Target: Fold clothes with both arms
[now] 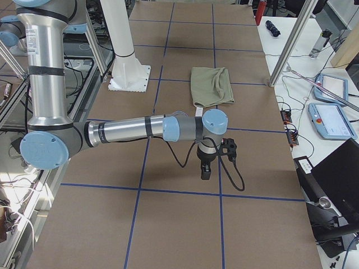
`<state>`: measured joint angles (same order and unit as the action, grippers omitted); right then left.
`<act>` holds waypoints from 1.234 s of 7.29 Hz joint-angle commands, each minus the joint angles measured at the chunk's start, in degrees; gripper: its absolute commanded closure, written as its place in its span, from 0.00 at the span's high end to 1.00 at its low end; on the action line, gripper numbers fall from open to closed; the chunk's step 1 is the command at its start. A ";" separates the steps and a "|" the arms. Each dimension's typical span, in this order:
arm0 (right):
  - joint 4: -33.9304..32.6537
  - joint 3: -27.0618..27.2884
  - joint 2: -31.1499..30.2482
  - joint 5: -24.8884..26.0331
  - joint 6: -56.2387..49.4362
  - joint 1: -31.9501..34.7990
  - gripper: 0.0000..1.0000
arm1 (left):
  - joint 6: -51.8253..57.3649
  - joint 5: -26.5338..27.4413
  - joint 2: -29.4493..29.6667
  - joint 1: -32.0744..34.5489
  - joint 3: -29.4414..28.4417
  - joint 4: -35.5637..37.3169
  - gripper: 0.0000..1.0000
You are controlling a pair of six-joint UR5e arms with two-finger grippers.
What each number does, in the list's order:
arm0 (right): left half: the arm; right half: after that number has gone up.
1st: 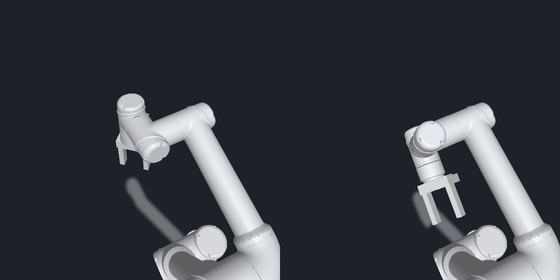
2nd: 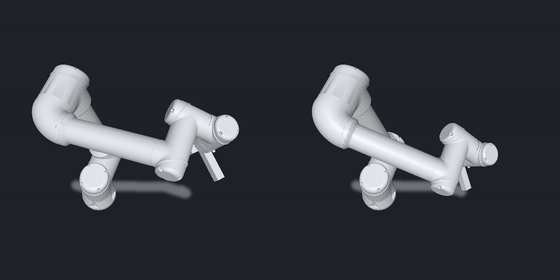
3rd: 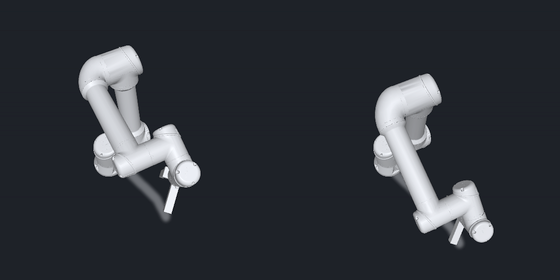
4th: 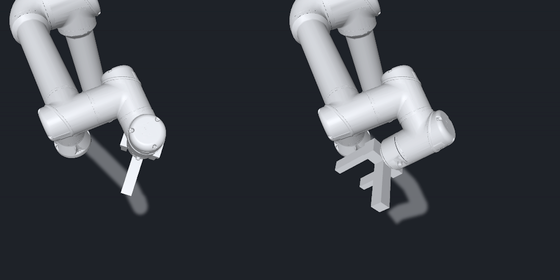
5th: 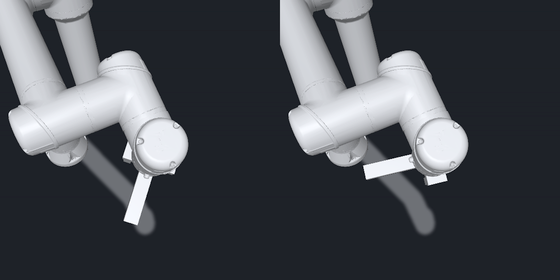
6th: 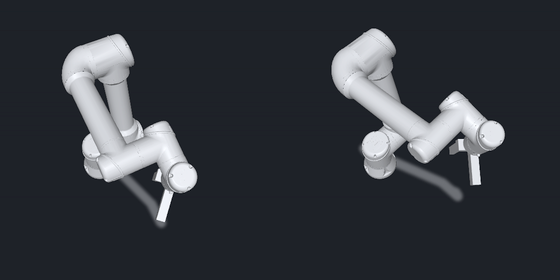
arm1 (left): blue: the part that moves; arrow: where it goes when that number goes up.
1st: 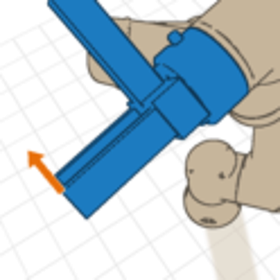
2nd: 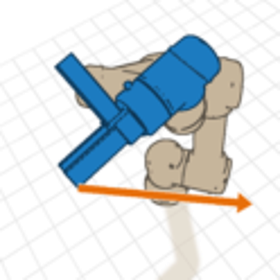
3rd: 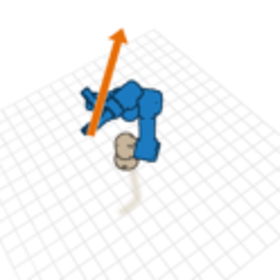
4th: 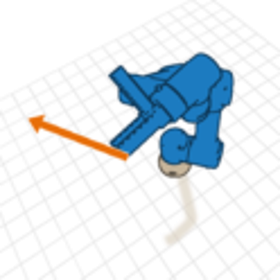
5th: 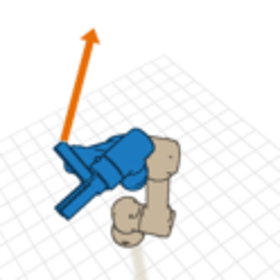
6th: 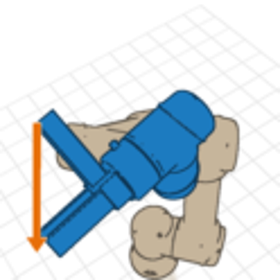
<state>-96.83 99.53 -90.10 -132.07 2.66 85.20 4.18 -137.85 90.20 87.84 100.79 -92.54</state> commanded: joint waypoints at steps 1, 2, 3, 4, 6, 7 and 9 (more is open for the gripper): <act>-0.02 -0.12 -0.25 -0.47 0.15 -0.03 1.00 | -0.14 -1.02 0.41 0.05 0.72 -0.10 1.00; -0.02 -0.30 0.27 -0.21 0.15 0.06 1.00 | -0.22 -0.93 -0.46 0.05 3.25 0.25 1.00; -0.02 0.22 -0.16 -1.60 0.15 0.14 1.00 | -0.22 -0.84 -0.64 0.14 3.88 0.42 1.00; -0.02 -0.12 -0.25 -3.26 0.15 0.23 1.00 | -0.14 -0.76 -1.77 0.22 4.76 0.34 1.00; 0.15 1.18 -0.78 -3.45 0.50 0.23 1.00 | 0.13 -0.14 -6.16 0.40 9.06 0.16 1.00; 0.07 1.19 -0.78 -3.54 0.59 0.23 1.00 | 0.13 -0.23 -7.92 0.84 10.82 0.08 1.00; 0.15 0.84 -0.78 -3.37 0.59 0.14 1.00 | -0.14 -0.32 -7.06 0.67 10.65 -0.01 1.00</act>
<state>-96.71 100.54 -90.85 -135.51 3.27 85.42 4.13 -138.14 83.00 88.52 111.00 -92.47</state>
